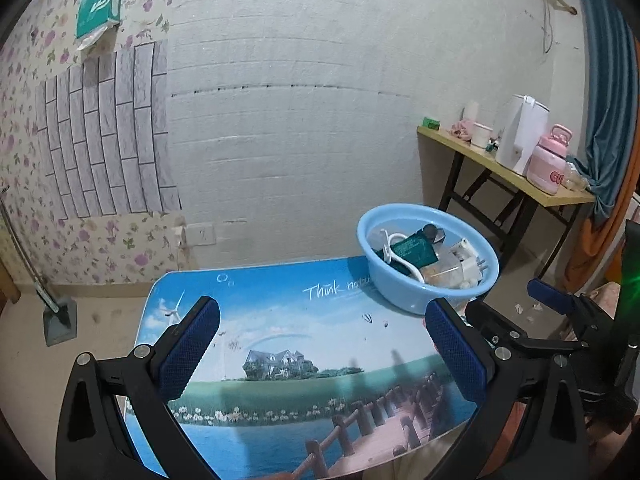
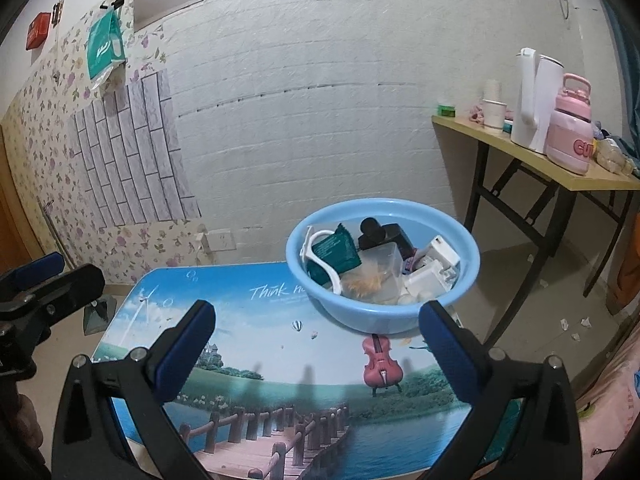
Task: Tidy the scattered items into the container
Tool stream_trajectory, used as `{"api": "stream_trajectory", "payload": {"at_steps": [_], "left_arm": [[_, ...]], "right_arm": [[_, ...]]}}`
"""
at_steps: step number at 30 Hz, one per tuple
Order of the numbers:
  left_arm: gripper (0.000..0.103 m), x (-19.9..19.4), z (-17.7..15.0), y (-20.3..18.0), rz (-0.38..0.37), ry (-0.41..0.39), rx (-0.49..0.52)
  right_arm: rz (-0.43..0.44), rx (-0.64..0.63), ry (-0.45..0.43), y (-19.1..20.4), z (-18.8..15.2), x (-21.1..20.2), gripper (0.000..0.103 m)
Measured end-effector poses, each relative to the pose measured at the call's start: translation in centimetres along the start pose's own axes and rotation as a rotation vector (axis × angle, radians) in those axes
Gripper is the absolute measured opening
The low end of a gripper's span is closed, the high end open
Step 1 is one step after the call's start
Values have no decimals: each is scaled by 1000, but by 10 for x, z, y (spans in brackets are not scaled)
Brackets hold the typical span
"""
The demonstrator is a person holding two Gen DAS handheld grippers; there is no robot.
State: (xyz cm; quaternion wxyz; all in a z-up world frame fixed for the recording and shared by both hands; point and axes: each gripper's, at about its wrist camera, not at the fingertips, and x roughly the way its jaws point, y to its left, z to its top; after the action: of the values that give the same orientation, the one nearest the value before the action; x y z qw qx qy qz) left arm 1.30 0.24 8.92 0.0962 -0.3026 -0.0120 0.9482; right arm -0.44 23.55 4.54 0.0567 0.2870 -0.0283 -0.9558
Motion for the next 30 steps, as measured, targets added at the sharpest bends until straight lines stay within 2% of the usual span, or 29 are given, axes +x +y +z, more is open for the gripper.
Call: {"api": "stream_trajectory", "payload": {"at_steps": [11, 30], "left_arm": [[103, 8, -4, 9, 59, 34, -21], [103, 12, -5, -1, 44, 46, 14]], "right_arm": [[3, -8, 18, 1, -2, 4, 103], [14, 8, 26, -2, -4, 7, 103]]}}
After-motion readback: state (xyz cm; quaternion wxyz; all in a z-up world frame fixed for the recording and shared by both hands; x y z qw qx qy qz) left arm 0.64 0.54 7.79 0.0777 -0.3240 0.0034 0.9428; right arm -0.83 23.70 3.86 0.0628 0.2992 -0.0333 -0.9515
